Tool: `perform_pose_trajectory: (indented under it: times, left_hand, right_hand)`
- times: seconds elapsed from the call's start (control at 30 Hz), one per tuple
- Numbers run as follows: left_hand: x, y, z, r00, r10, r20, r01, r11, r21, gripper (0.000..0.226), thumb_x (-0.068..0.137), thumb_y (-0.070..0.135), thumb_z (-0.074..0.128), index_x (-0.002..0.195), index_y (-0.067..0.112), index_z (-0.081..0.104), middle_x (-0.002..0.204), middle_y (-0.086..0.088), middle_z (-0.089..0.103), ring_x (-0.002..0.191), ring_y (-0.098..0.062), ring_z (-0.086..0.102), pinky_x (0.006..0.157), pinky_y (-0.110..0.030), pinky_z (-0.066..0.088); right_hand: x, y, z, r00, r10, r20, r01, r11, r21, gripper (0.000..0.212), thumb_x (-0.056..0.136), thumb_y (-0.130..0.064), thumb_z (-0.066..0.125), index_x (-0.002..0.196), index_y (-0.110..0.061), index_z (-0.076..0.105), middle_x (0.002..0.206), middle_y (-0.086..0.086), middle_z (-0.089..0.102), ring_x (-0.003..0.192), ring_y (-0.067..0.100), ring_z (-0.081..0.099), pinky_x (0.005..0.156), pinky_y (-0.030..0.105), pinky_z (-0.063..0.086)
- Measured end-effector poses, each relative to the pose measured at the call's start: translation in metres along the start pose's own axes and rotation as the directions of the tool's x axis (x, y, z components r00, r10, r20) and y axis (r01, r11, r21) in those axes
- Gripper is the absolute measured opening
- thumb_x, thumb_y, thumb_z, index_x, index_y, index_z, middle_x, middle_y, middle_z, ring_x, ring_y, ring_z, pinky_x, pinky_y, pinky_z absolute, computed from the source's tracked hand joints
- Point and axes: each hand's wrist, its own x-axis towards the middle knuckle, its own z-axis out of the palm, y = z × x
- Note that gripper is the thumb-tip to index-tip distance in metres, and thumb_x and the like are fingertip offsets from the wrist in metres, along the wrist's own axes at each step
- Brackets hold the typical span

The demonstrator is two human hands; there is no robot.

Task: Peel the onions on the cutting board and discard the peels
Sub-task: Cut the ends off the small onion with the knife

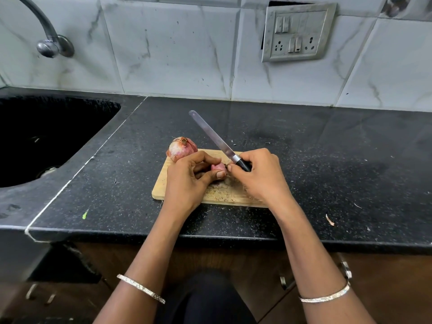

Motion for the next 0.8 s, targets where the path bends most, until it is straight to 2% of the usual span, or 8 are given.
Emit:
perform_pose_trajectory:
  times: [0.2,0.37,0.47,0.57,0.67,0.8]
  left_hand:
    - [0.0,-0.001,0.0,1.0,0.008,0.003,-0.008,1.0,0.01,0.019,0.08,0.005,0.084,0.097,0.005,0.075,0.096,0.006,0.078,0.091,0.004,0.072,0.079,-0.005,0.05]
    - [0.001,-0.003,0.0,1.0,0.013,0.021,-0.013,1.0,0.01,0.02,0.083,0.007,0.083,0.1,0.008,0.074,0.101,0.006,0.077,0.096,0.004,0.071,0.08,-0.006,0.05]
    - [0.002,-0.004,0.002,0.999,0.022,0.033,-0.023,0.999,0.025,0.019,0.087,0.008,0.079,0.104,0.01,0.072,0.103,0.007,0.076,0.097,0.006,0.07,0.08,-0.007,0.051]
    - [0.001,-0.005,0.002,0.998,0.042,0.043,-0.044,0.997,0.059,0.021,0.089,0.006,0.077,0.107,0.015,0.07,0.105,0.007,0.075,0.097,0.003,0.071,0.083,-0.013,0.055]
    - [0.0,-0.006,0.002,0.996,0.056,0.068,-0.063,0.991,0.118,0.032,0.088,-0.004,0.072,0.11,0.019,0.07,0.105,0.008,0.075,0.097,-0.002,0.072,0.086,-0.02,0.058]
    - [0.0,-0.005,0.002,0.995,0.059,0.086,-0.07,0.989,0.13,0.037,0.08,0.007,0.078,0.112,0.023,0.069,0.102,0.012,0.074,0.096,-0.003,0.071,0.09,-0.03,0.06]
  right_hand:
    - [0.005,0.009,-0.005,0.997,-0.055,0.054,0.051,0.996,0.068,0.018,0.09,-0.024,0.074,0.081,-0.009,0.075,0.061,0.009,0.062,0.049,0.004,0.038,0.05,0.024,0.03]
    - [0.005,0.01,0.003,0.998,-0.059,-0.001,0.059,0.998,-0.023,0.027,0.091,-0.024,0.067,0.067,-0.013,0.06,0.054,-0.005,0.05,0.053,0.013,0.042,0.054,0.034,0.034]
    - [0.005,0.011,0.009,0.998,-0.059,-0.018,0.057,0.994,-0.094,0.021,0.09,-0.028,0.063,0.072,-0.021,0.059,0.058,-0.006,0.053,0.059,0.017,0.049,0.057,0.038,0.042]
    - [0.006,0.011,0.012,0.998,-0.038,-0.052,0.031,0.993,-0.118,0.021,0.091,-0.031,0.062,0.071,-0.024,0.055,0.062,-0.006,0.054,0.062,0.02,0.052,0.056,0.038,0.039]
    - [0.008,0.011,0.011,0.994,0.008,-0.108,-0.021,0.993,-0.12,0.027,0.092,-0.029,0.06,0.069,-0.019,0.051,0.063,-0.002,0.054,0.063,0.022,0.053,0.055,0.037,0.035]
    - [0.008,0.011,0.006,0.997,0.027,-0.071,-0.03,0.999,-0.035,0.032,0.09,-0.025,0.064,0.063,-0.016,0.05,0.055,-0.004,0.048,0.058,0.021,0.047,0.055,0.036,0.031]
